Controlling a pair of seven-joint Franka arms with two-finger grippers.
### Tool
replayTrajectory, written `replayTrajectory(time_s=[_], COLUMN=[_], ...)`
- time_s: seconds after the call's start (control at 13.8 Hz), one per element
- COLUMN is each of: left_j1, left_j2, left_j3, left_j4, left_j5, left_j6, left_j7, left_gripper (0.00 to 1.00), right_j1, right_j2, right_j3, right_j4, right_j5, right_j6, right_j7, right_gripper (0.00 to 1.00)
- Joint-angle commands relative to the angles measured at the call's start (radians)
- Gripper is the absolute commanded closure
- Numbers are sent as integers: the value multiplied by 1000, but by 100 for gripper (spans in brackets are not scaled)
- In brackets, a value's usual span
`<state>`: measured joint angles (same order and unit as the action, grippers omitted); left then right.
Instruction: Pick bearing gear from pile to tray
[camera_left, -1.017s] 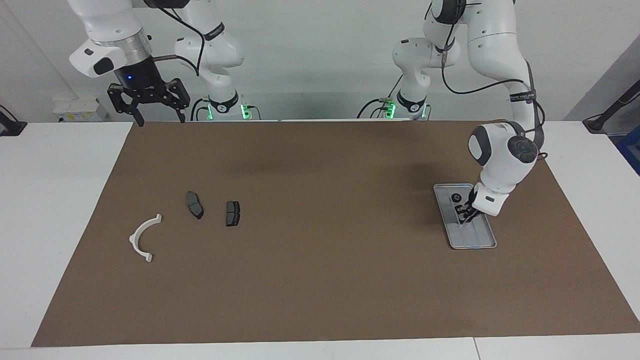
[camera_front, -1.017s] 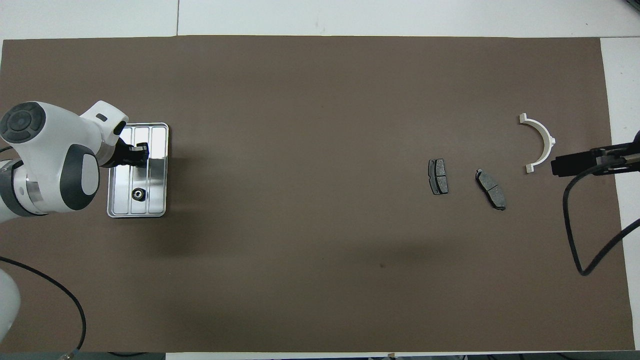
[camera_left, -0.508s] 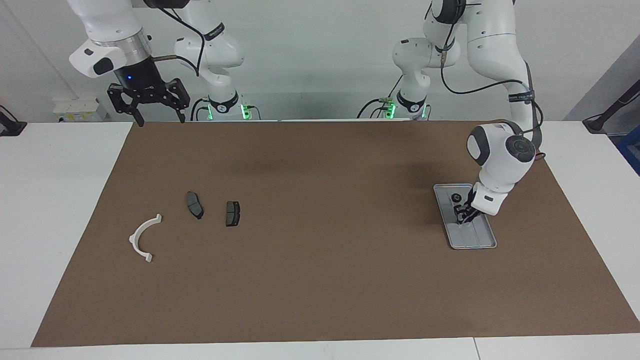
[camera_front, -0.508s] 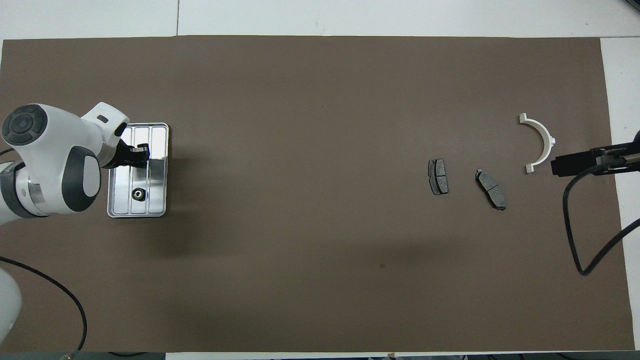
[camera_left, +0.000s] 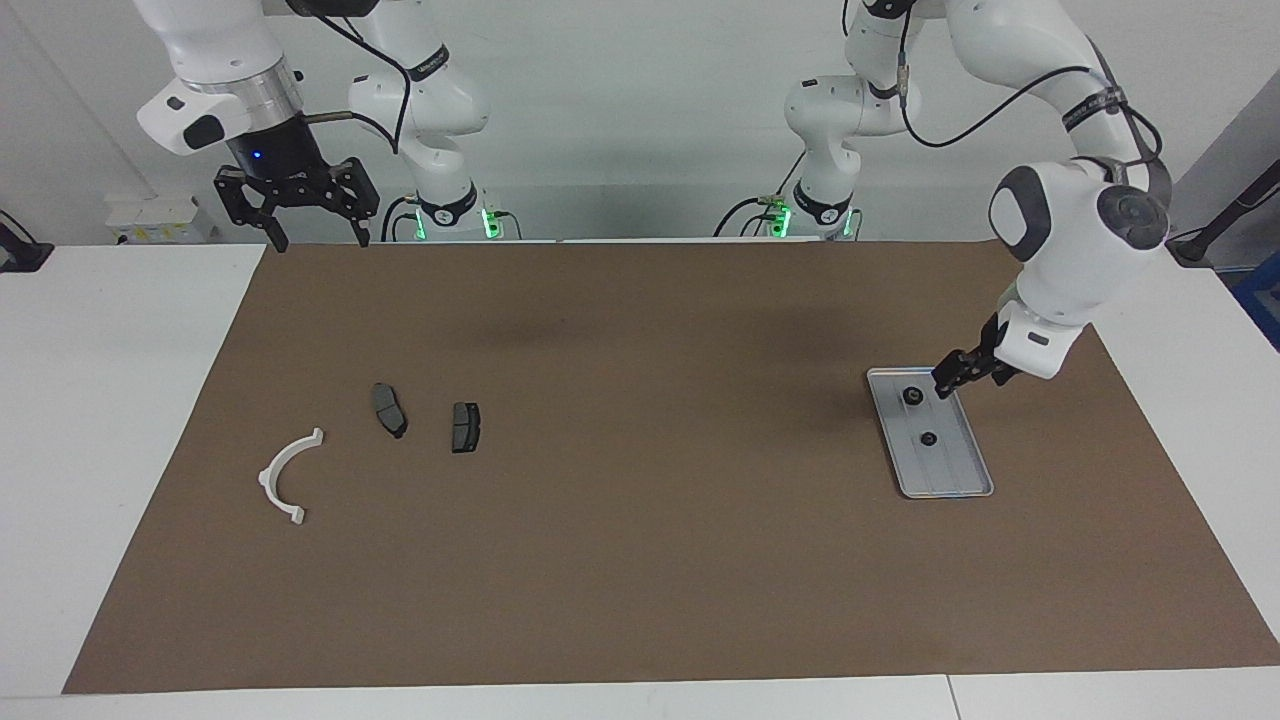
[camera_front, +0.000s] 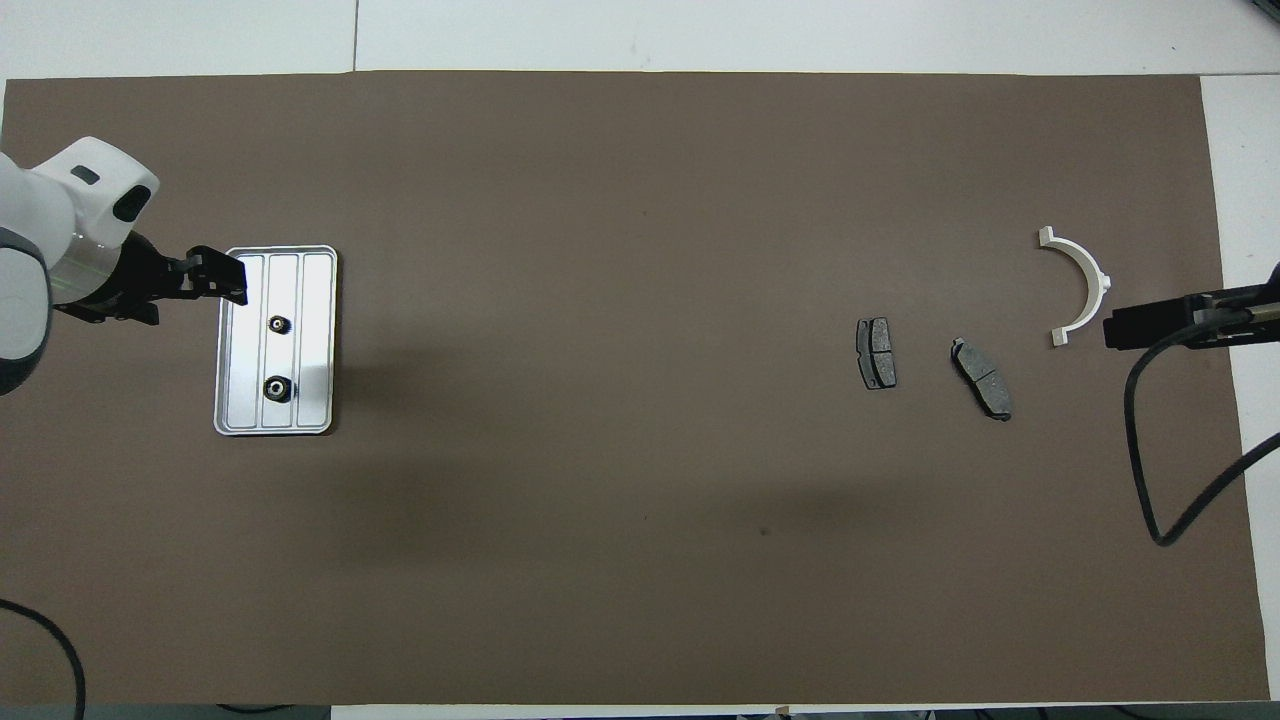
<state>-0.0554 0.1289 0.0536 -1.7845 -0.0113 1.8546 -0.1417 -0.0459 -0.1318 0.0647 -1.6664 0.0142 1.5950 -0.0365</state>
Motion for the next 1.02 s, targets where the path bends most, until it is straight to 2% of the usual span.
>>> replayTrajectory(time_s=[0.0,0.15,0.94], left_j1=[3,0,8], left_j2=[-95,-150,-179], left_j3=[-9,-9,-14], left_j4=[0,1,-26], left_j5=[8,8,5], left_j6=[-119,-155,-153], left_j7=[10,10,11], left_gripper=[0,0,0], right_j1=[-19,-19,-17], right_j2=[4,4,4], right_j3=[11,11,11], right_j4=[11,11,8], right_j5=[12,10,10], right_j6=[-7,-7,-9], right_j7=[15,13,13], right_gripper=[0,0,0])
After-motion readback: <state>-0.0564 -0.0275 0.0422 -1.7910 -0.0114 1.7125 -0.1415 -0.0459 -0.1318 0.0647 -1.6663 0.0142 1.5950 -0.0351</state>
